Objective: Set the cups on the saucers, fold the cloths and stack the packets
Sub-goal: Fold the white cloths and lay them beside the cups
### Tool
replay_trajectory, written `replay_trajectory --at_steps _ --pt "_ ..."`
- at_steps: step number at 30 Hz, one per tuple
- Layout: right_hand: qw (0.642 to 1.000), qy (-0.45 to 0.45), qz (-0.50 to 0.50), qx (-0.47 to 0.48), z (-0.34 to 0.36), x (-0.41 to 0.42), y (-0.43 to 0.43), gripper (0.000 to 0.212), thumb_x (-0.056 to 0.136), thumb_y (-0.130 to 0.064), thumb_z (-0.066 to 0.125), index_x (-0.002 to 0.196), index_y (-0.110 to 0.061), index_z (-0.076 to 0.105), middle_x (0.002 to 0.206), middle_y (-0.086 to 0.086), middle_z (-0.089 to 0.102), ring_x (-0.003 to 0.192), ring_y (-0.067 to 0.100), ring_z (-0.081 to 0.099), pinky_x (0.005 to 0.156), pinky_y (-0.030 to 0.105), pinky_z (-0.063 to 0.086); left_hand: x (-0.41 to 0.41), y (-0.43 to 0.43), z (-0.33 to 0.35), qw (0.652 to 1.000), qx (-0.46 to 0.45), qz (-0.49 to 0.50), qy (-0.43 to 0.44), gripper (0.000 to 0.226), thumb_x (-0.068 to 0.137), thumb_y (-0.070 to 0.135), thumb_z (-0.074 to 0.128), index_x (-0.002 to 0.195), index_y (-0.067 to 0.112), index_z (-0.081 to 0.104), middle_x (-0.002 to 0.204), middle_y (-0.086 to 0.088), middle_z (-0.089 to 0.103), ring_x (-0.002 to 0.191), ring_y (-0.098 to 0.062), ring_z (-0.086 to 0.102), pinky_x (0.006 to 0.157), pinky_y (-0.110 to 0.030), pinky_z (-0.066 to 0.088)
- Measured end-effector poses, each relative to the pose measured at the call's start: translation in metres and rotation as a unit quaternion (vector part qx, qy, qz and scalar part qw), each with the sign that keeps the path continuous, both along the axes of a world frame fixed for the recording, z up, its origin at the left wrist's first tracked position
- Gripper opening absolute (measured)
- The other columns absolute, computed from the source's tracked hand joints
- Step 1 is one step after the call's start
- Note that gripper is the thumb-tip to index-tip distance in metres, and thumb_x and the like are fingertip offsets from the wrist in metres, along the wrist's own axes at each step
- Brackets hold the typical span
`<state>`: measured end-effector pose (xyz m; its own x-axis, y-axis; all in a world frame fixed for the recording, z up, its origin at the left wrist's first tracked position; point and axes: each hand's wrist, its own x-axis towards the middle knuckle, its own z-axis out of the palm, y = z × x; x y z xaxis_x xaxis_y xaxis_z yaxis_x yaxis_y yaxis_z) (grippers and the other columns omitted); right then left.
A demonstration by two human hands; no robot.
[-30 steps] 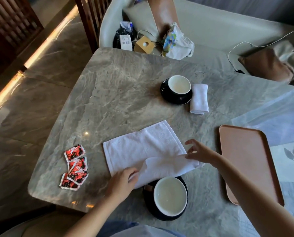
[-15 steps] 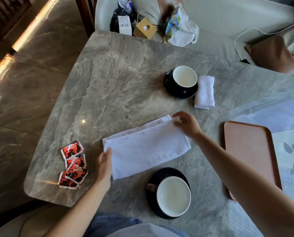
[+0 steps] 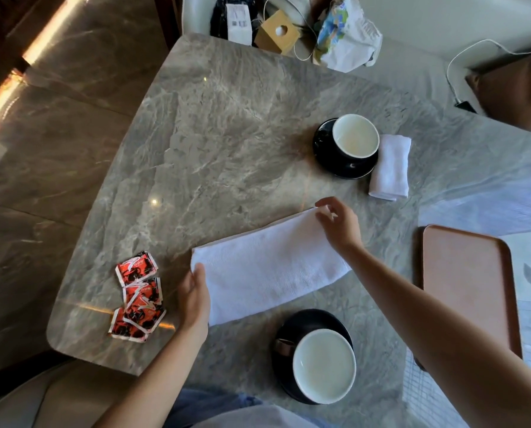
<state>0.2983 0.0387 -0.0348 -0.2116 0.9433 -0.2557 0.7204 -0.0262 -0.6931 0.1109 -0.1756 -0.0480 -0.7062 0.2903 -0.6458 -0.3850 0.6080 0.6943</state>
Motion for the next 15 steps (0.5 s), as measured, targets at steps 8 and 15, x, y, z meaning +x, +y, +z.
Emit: replay_trajectory --at_steps 8,15 --pt "0.996 -0.079 0.028 0.017 0.001 -0.01 0.002 0.014 0.089 -0.026 0.056 0.103 -0.026 0.057 0.102 0.0 0.066 0.092 0.023 0.061 0.071 0.029 0.038 -0.003 0.01 0.002 0.998 -0.06 0.024 0.014 0.036 0.094 0.038 0.041 0.103 0.011 0.064 0.096 0.0 0.055 0.09 -0.018 0.049 0.078 -0.03 0.034" --pt "0.996 -0.07 0.043 0.028 0.006 -0.013 -0.005 0.023 0.086 -0.023 0.06 0.109 -0.024 0.056 0.11 -0.005 0.058 0.099 0.017 0.057 0.072 0.031 0.045 -0.005 0.001 0.011 0.999 -0.017 -0.006 -0.026 0.018 0.092 0.026 0.045 0.083 0.012 0.053 0.081 -0.007 0.048 0.082 -0.02 0.046 0.071 -0.033 0.035"
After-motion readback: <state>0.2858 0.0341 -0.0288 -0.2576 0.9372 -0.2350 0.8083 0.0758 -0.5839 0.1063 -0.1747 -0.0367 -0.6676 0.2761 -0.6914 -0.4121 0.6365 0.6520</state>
